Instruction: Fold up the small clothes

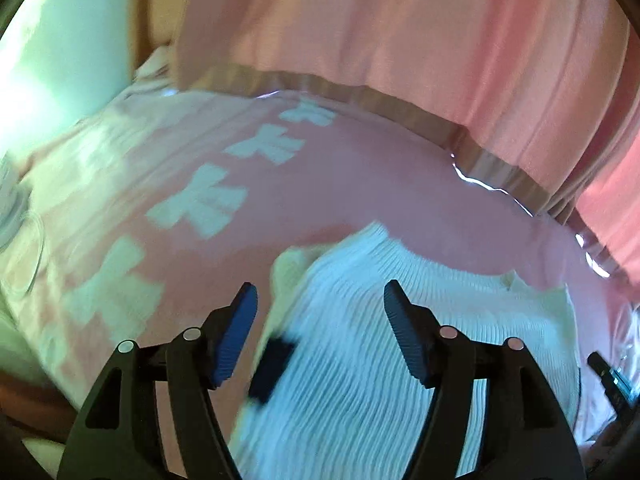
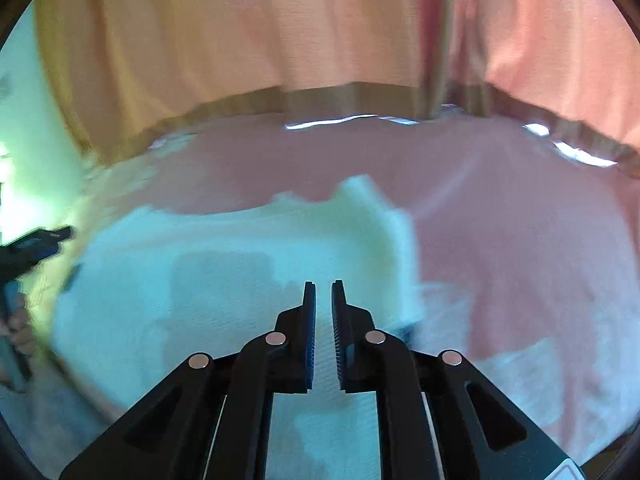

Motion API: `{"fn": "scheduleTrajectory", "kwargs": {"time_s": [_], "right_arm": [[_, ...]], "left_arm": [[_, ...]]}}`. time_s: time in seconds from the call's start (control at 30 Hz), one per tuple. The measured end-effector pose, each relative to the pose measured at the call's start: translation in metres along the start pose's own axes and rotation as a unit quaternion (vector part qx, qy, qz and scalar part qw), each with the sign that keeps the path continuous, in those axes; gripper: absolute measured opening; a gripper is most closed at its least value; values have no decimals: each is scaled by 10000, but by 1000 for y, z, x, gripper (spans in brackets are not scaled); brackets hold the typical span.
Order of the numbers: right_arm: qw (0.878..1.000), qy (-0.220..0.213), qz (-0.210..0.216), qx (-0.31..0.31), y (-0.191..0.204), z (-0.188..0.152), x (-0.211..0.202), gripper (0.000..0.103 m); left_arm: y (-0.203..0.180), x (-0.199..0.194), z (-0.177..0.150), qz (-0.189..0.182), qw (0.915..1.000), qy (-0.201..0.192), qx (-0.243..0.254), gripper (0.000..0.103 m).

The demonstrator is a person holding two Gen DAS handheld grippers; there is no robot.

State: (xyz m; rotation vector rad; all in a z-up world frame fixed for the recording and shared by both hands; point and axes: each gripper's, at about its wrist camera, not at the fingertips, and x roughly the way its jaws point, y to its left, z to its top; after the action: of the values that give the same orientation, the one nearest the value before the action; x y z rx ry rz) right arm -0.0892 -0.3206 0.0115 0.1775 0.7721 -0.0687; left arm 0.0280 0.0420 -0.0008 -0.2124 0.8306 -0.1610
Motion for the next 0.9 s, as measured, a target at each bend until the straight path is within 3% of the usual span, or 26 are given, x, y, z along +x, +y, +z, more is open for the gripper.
{"fn": "scheduleTrajectory", "kwargs": {"time_s": [0.07, 0.23, 0.33, 0.53, 0.63, 0.67, 0.7, 0.8, 0.87, 0.9], "right_arm": [[9982, 224, 509, -202, 30, -2, 11, 5], [9912, 581, 1076, -510, 92, 10, 72, 4], [9900, 973, 659, -778, 114, 11, 130, 0], [9941, 354, 772, -674, 131, 25, 97, 1], [9900, 940, 573, -880, 140, 16, 141, 0], [9919, 698, 608, -866, 140, 16, 140, 0], [9919, 770, 593, -821, 141, 18, 136, 0], [9933, 501, 785, -680, 136, 23, 98, 1], [9947, 307, 691, -692, 129, 17, 68, 1], [9951, 262, 693, -655, 125, 12, 58, 1]], "left_arm": [[10, -1, -17, -25, 9997, 185, -157, 63], [16, 20, -54, 263, 9982, 538, -71, 63], [22, 28, -61, 245, 9969, 730, -173, 64], [35, 17, -56, 152, 9986, 446, -228, 63], [41, 23, -52, -56, 9964, 636, -562, 63], [43, 23, -51, -111, 9957, 654, -654, 63], [44, 23, -51, -159, 9951, 656, -728, 65], [49, 26, -50, -251, 9920, 719, -1006, 75], [57, 37, -53, -488, 9843, 992, -1377, 80], [59, 42, -55, -612, 9806, 1089, -1513, 88]]}}
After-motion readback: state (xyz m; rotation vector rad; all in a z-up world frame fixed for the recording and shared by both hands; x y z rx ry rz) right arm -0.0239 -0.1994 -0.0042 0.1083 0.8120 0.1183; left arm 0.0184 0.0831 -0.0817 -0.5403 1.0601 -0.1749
